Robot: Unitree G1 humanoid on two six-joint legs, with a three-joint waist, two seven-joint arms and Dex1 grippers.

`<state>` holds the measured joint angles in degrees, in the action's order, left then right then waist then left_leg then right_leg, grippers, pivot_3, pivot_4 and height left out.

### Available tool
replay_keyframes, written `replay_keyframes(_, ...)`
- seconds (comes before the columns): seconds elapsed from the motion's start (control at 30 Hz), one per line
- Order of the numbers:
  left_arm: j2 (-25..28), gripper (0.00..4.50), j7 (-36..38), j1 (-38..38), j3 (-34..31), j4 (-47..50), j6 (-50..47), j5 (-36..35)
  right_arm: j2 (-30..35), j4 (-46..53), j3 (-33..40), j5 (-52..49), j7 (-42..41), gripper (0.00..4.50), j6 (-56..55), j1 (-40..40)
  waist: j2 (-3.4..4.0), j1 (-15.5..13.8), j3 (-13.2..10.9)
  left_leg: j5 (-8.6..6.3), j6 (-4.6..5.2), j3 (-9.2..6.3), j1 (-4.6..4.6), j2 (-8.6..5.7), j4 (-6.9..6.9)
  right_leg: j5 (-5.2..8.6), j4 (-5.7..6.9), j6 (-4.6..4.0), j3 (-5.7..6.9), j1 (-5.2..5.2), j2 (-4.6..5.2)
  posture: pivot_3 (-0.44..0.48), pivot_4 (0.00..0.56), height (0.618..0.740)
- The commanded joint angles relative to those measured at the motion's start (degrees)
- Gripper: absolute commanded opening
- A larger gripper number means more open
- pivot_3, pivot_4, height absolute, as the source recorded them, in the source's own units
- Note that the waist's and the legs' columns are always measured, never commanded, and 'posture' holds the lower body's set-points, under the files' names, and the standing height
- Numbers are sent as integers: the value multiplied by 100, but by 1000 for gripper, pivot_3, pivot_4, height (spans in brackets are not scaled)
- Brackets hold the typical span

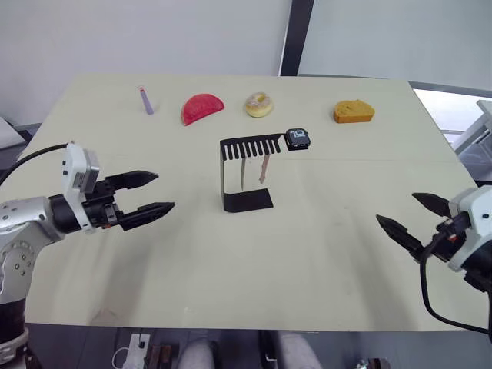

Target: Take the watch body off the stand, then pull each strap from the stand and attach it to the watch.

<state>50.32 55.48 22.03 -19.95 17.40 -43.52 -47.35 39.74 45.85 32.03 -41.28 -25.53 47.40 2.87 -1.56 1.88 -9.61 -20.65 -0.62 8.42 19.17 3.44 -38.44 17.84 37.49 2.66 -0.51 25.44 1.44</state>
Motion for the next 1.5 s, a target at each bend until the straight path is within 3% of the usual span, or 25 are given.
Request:
replay_keyframes(0.03, 46, 4448, -34, 685, 158, 179, -224, -420, -96, 701, -279, -827, 1071, 4500, 680, -649, 0, 4, 0, 0, 0, 0, 1, 0, -6, 1, 4, -2, 0, 0, -1, 0, 150, 737)
replay_keyframes(0.3, -364, 4448, 265, 1753, 995, -392, 442, 179, -1046, 612, -1589, -1553, 3473, 4500, 1796, -2903, 0, 30, 0, 0, -1, 0, 8, 0, -32, 4, 18, -7, 0, 7, -3, 0, 150, 737)
replay_keyframes(0.57, -643, 4448, 322, 2063, 1160, -715, 805, 437, -1894, 89, -2125, -1397, 4622, 4500, 2336, -3915, 0, 48, 0, 0, -1, -3, 19, 5, -36, 6, 20, -10, 3, 14, -2, 0, 150, 737)
replay_keyframes(1.03, -759, 4448, 378, 2091, 1181, -884, 1003, 687, -2527, -734, -2534, -697, 4751, 4500, 2575, -4772, 1, 155, 0, 0, 0, -6, 28, 10, -42, 6, 26, -10, 5, 22, -1, 0, 150, 737)
replay_keyframes(1.4, -797, 4448, 369, 2096, 1160, -897, 1023, 750, -2757, -936, -2706, -238, 4465, 4500, 2557, -4875, 2, 160, -1, 0, 0, -6, 30, 10, -42, 6, 26, -10, 6, 24, -1, 0, 150, 737)
replay_keyframes(1.5, -802, 4500, 370, 2088, 1159, -896, 1033, 760, -2781, -966, -2748, -115, 4369, 3600, 2553, -4886, 2, 160, -1, 0, 0, -6, 31, 10, -41, 6, 25, -10, 6, 24, -1, 0, 150, 737)
